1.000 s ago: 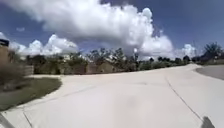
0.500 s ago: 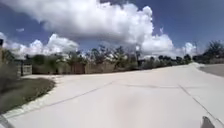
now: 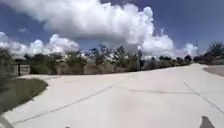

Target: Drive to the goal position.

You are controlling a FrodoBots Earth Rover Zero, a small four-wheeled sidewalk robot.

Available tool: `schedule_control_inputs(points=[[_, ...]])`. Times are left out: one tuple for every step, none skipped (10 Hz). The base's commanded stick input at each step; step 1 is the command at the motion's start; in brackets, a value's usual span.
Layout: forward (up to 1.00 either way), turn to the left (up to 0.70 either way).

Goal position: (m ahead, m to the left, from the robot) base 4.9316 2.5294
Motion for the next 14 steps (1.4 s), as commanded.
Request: schedule_control_inputs(points=[[0.85,0.34],[0.85,0.34],[0.85,0.34],[0.85,0.34],[0.85,0.34],[0.85,0.3],[0.85,0.0],[0.85,0.0],[0.85,0.0],[0.85,0.0],[0.85,0.0],[0.85,0.0],[0.85,0.0],[0.85,0.0]])
